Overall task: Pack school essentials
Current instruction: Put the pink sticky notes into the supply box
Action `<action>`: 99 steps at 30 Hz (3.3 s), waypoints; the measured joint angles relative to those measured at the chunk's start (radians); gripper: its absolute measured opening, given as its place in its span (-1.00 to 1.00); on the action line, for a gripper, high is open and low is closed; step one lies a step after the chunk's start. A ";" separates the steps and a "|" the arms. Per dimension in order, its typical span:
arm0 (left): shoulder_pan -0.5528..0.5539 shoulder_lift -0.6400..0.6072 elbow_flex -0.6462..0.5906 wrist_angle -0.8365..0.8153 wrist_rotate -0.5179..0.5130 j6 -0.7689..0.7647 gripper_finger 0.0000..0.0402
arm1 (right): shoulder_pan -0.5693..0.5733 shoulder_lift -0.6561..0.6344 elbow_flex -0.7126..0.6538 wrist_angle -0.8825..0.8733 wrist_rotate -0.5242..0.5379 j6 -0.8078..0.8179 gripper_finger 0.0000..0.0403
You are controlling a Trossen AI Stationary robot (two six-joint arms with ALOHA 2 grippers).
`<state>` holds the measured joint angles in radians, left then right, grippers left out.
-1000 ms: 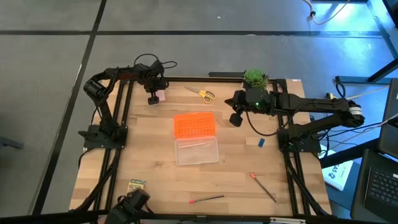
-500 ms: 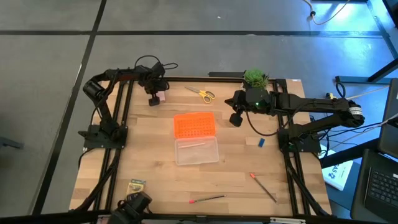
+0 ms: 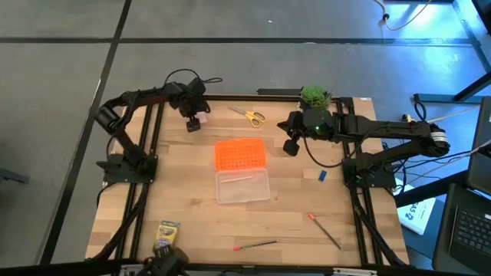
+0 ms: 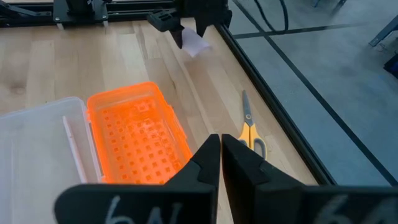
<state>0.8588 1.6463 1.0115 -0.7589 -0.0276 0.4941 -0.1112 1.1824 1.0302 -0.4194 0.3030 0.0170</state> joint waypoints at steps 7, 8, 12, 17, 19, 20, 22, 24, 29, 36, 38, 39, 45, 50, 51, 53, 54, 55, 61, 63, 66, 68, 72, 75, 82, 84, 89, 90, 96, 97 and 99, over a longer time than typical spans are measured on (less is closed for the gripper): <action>-0.100 -0.127 0.001 -0.071 0.001 -0.171 0.43 | 0.000 0.000 0.000 0.000 0.000 0.000 -0.90; -0.124 -0.146 0.001 -0.075 0.002 -0.203 0.43 | 0.000 0.000 0.000 0.001 0.000 0.000 -0.90; -0.230 -0.226 0.001 -0.083 0.004 -0.328 0.43 | 0.000 0.000 0.000 0.000 0.000 0.000 -0.90; -0.414 -0.287 0.003 -0.079 -0.004 -0.477 0.43 | 0.000 0.000 0.000 0.000 0.000 0.000 -0.90; -0.495 -0.299 0.003 -0.081 -0.004 -0.534 0.43 | 0.000 0.000 0.000 0.000 0.000 0.000 -0.90; -0.535 -0.304 0.003 -0.080 -0.004 -0.567 0.43 | 0.000 0.000 0.000 0.000 0.000 0.000 -0.90; -0.613 -0.308 0.003 -0.076 -0.004 -0.635 0.43 | 0.000 0.000 0.000 0.000 0.000 0.000 -0.90; -0.683 -0.308 0.003 -0.077 -0.010 -0.698 0.43 | 0.000 0.000 0.000 0.000 0.000 0.000 -0.90; -0.842 -0.304 0.003 -0.027 -0.059 -0.808 0.43 | 0.000 0.000 0.000 0.000 0.000 0.000 -0.90; -0.994 -0.304 0.003 0.086 -0.135 -0.886 0.43 | 0.000 0.000 0.000 0.000 0.000 0.000 -0.90; -1.024 -0.301 0.003 0.112 -0.160 -0.894 0.43 | 0.000 0.000 0.000 0.001 -0.002 0.006 -0.90; -1.036 -0.298 0.003 0.124 -0.169 -0.904 0.43 | 0.000 0.000 0.000 -0.001 -0.016 0.030 -0.90; -1.088 -0.257 0.004 0.149 -0.193 -0.933 0.43 | 0.003 0.000 0.000 -0.016 -0.297 -0.001 -0.90; -1.106 -0.175 0.004 0.181 -0.211 -0.937 0.43 | 0.007 0.000 0.000 0.000 -0.561 -0.078 -0.90; -1.107 -0.155 0.004 0.185 -0.213 -0.937 0.43 | 0.007 0.000 0.000 -0.003 -0.592 -0.092 -0.90; -1.107 -0.118 0.004 0.181 -0.215 -0.937 0.43 | 0.012 0.000 0.000 -0.003 -0.634 -0.110 -0.90; -1.107 -0.098 0.004 0.182 -0.215 -0.937 0.43 | 0.012 0.000 0.000 -0.003 -0.648 -0.121 -0.90; -1.107 -0.081 0.004 0.183 -0.216 -0.937 0.43 | 0.013 0.000 0.000 -0.003 -0.659 -0.131 -0.90; -1.107 0.001 0.004 0.202 -0.214 -0.937 0.43 | 0.014 0.000 0.000 -0.014 -0.751 -0.146 -0.90; -1.107 0.018 0.004 0.204 -0.203 -0.937 0.43 | 0.014 0.000 0.000 -0.016 -0.768 -0.159 -0.90; -1.107 0.035 0.004 0.215 -0.190 -0.937 0.43 | 0.014 0.000 0.000 -0.018 -0.768 -0.179 -0.90; -1.107 0.038 0.004 0.220 -0.187 -0.937 0.43 | 0.014 0.000 0.000 -0.017 -0.768 -0.178 -0.90; -1.106 0.037 0.004 0.233 -0.186 -0.937 0.43 | 0.014 0.000 0.000 -0.011 -0.768 -0.178 -0.90; -1.106 0.037 0.004 0.238 -0.182 -0.937 0.43 | 0.014 0.000 0.000 -0.010 -0.768 -0.178 -0.90; -1.119 0.037 0.004 0.256 -0.177 -0.963 0.43 | 0.014 0.000 0.000 -0.009 -0.767 -0.177 -0.90; -1.128 0.045 0.004 0.269 -0.177 -0.964 0.43 | 0.014 0.000 0.000 -0.009 -0.767 -0.177 -0.90; -1.144 0.056 0.003 0.279 -0.176 -0.981 0.43 | 0.014 0.000 0.000 -0.009 -0.767 -0.177 -0.90; -1.144 0.058 0.003 0.276 -0.176 -0.983 0.43 | 0.014 0.000 0.000 -0.008 -0.767 -0.177 -0.90; -1.148 0.072 0.002 0.290 -0.169 -0.985 0.43 | 0.014 0.000 0.000 -0.004 -0.767 -0.177 -0.90; -1.148 0.072 0.003 0.295 -0.169 -0.985 0.43 | 0.014 0.000 0.000 -0.005 -0.767 -0.177 -0.90; -1.148 0.072 0.003 0.291 -0.169 -0.985 0.43 | 0.014 0.000 0.000 -0.003 -0.767 -0.177 -0.90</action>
<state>-0.2890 1.7184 1.0145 -0.4684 -0.1963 -0.4910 -0.0975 1.1824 1.0302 -0.4227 -0.4641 -0.1596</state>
